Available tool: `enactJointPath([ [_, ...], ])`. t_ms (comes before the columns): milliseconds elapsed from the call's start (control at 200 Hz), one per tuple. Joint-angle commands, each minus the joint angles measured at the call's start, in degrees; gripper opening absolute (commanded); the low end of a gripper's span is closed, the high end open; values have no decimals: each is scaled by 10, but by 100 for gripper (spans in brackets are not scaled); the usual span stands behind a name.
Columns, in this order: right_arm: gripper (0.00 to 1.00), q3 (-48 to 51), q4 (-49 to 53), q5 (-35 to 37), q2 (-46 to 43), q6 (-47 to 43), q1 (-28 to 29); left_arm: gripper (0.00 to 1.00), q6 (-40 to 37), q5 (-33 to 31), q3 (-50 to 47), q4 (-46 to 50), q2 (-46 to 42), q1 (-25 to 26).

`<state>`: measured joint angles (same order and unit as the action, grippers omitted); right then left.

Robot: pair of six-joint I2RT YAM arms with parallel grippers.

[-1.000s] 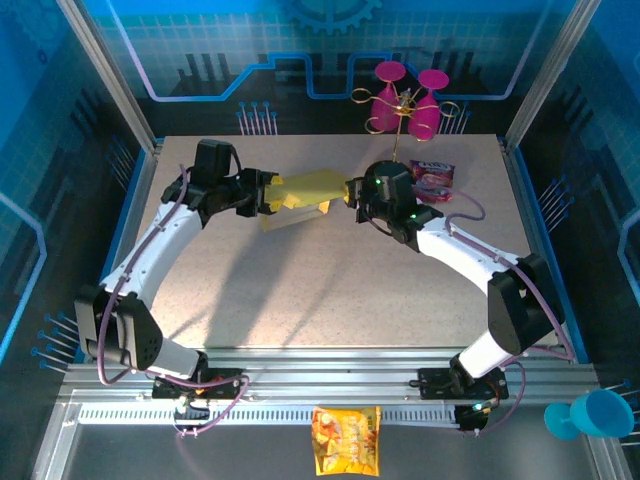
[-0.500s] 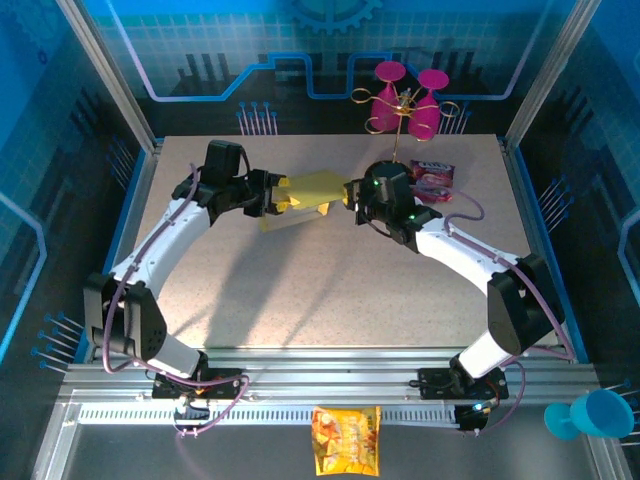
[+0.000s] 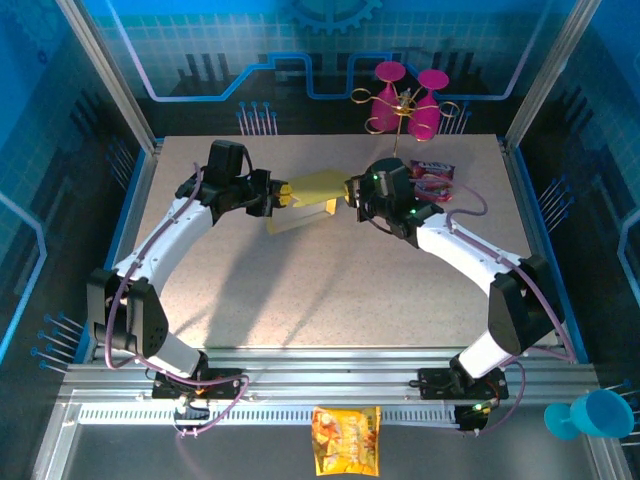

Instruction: Fold the paper box

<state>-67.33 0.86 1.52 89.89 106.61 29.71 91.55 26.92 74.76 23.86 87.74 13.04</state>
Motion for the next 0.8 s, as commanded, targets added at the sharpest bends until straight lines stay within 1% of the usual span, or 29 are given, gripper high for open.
enactJointPath([
  [0,0,-31,26,-33,-16,-24,18,23,-6,9,-6,-24,16,1],
  [80,0,-40,42,-33,-16,-31,18,24,-7,10,-8,-30,19,1],
  [165,0,-44,47,-34,-16,-33,19,21,-12,11,-6,-32,24,2],
  [205,0,-46,50,-35,-16,-34,19,18,-15,11,-5,-33,25,2],
  [225,0,-45,49,-35,-16,-34,19,15,-15,11,-6,-33,24,2],
  [290,0,-47,52,-36,-18,-38,19,0,-18,13,-8,-38,24,2],
  [380,0,-65,78,-40,-21,-67,16,0,-26,24,-9,-46,22,-6],
  [420,12,-77,99,-42,-25,-92,12,0,-28,36,-9,-48,23,-14],
  [455,26,-90,123,-40,-32,-118,8,0,-27,49,-12,-55,23,-23],
  [460,26,-91,130,-40,-33,-122,8,0,-27,51,-13,-56,23,-24],
  [465,29,-94,130,-39,-34,-126,7,0,-27,54,-13,-56,23,-26],
  [470,29,-96,139,-38,-35,-130,7,0,-28,56,-13,-57,23,-27],
  [490,36,-103,161,-34,-40,-147,4,0,-29,66,-14,-59,23,-34],
  [530,46,-116,200,-22,-53,-184,-3,0,-37,90,-12,-59,25,-47],
  [565,52,-122,227,-14,-66,-213,-10,0,-47,120,-8,-59,31,-58],
  [640,57,-118,256,-6,-97,-262,-30,0,-60,174,-3,-53,40,-82],
  [795,58,-130,313,-2,-124,-361,-76,0,-43,234,-22,-86,43,-112],
])
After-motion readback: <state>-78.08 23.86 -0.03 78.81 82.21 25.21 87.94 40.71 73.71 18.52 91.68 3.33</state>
